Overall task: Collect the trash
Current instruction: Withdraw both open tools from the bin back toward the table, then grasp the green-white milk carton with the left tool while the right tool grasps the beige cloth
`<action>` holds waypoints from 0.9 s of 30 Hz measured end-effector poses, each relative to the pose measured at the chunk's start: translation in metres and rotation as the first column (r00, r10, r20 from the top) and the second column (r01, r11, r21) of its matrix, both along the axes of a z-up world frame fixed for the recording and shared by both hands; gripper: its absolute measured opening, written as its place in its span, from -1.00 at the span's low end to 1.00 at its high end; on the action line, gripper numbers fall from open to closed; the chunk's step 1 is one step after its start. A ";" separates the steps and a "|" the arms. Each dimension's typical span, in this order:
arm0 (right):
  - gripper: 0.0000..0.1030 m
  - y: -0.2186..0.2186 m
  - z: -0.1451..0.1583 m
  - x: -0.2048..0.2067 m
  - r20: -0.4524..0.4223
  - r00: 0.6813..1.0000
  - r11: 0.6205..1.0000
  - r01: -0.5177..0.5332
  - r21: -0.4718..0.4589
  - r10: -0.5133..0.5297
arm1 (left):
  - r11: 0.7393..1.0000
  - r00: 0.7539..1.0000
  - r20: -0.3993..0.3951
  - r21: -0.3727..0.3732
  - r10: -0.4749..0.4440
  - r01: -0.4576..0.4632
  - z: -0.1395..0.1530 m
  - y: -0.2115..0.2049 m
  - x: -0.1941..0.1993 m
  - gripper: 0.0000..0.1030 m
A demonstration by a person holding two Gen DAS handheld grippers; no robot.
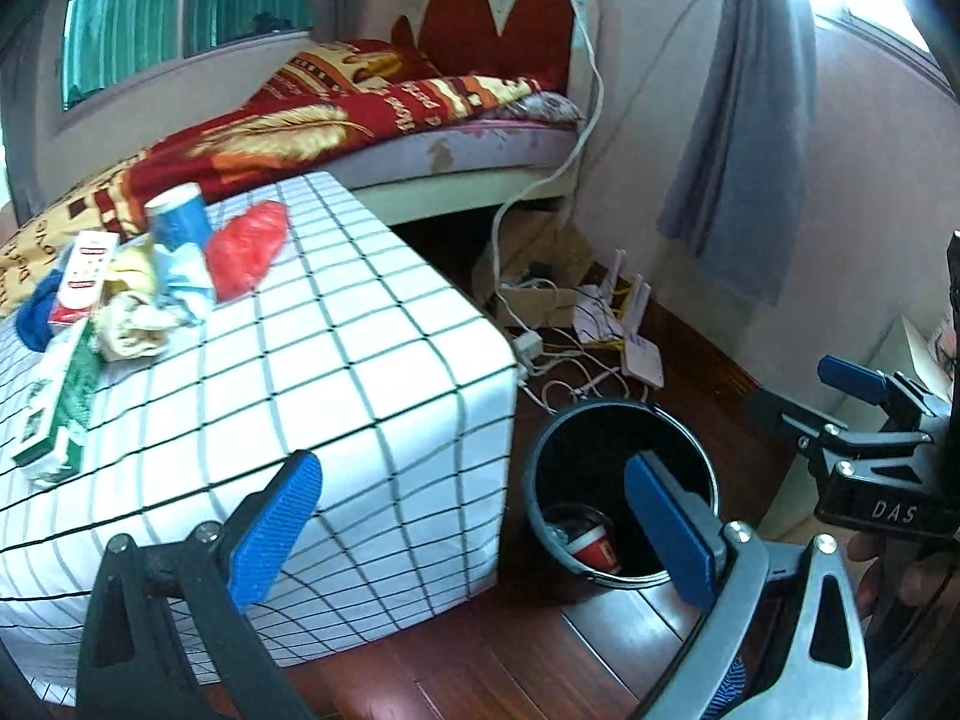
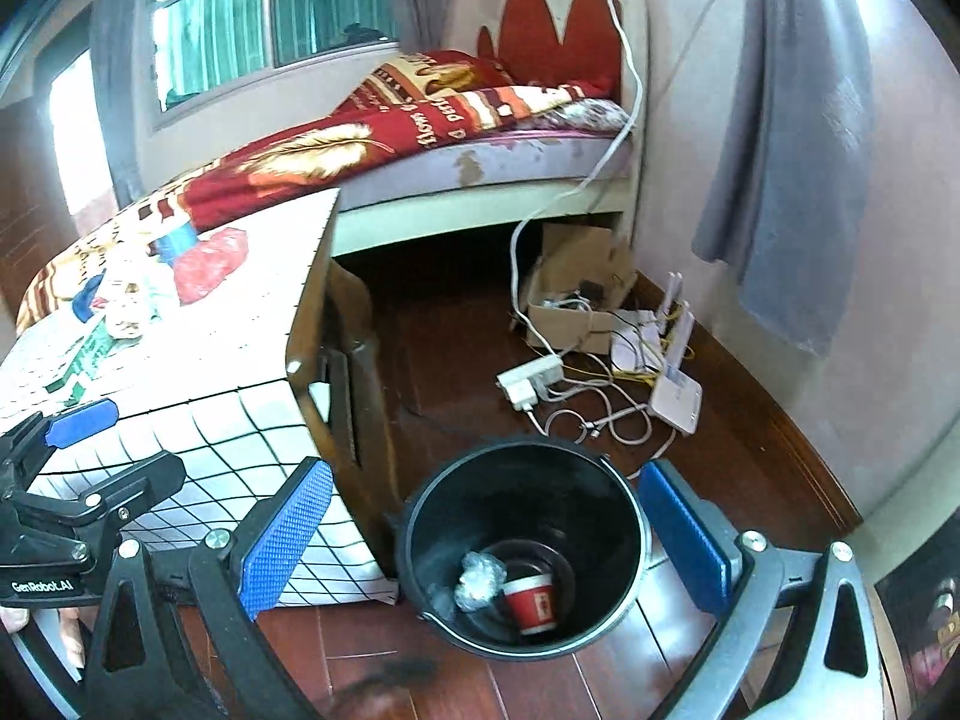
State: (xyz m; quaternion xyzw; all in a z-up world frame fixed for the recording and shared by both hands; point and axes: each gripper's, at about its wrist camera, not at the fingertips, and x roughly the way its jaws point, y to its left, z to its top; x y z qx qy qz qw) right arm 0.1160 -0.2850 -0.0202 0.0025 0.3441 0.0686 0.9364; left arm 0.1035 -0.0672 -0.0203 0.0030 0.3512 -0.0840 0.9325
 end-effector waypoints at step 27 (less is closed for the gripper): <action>1.00 0.156 0.022 0.022 0.077 0.952 0.955 -0.297 0.018 0.295 | 0.948 0.948 0.033 0.010 0.317 -0.318 0.005 0.154 -0.031 0.97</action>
